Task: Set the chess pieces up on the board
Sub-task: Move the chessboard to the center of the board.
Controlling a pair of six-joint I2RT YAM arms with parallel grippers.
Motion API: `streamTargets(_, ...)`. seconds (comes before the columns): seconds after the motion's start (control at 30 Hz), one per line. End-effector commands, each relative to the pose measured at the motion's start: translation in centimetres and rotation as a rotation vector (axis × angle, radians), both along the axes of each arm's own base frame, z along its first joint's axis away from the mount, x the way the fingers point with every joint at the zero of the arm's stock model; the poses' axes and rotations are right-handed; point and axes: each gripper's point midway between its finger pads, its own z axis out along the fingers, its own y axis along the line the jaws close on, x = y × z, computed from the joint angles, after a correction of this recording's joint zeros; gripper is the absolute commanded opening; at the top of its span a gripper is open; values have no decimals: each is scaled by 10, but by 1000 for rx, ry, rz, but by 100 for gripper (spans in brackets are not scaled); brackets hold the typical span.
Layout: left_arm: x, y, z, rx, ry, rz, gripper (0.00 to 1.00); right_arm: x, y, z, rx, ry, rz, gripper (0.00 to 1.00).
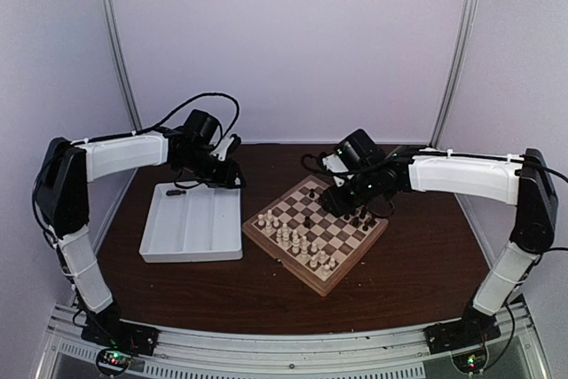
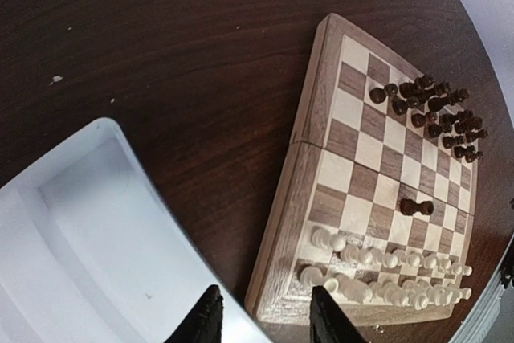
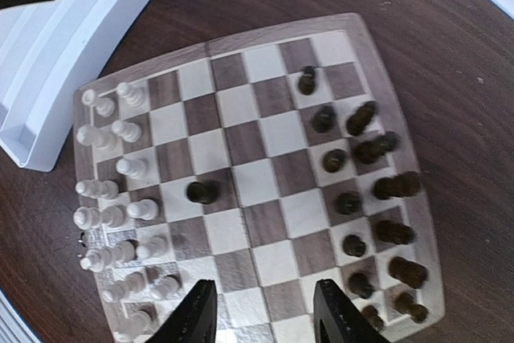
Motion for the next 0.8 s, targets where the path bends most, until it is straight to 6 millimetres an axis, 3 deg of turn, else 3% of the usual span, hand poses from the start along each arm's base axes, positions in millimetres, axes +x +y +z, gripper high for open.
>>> streamTargets(0.0,19,-37,5,-75,-9,-71,36,19,-50,29,61,-52,-142,43)
streamTargets(0.1,27,-50,-3,-66,18,-81,27,27,-84,30,78,-52,-223,38)
streamTargets(0.17,32,-56,-8,-63,38,-89,19,32,-105,25,90,-43,-272,29)
streamTargets(0.27,38,-67,-17,-78,67,-107,0,39,-128,19,150,-20,-323,14)
streamTargets(0.37,46,-74,-25,-81,85,-110,0,49,-141,8,243,34,-360,0)
streamTargets(0.53,57,-82,-47,-70,136,-112,0,70,-147,-13,378,127,-386,0)
streamTargets(0.77,64,-86,-69,-76,223,-83,0,87,-149,-51,439,283,-369,0)
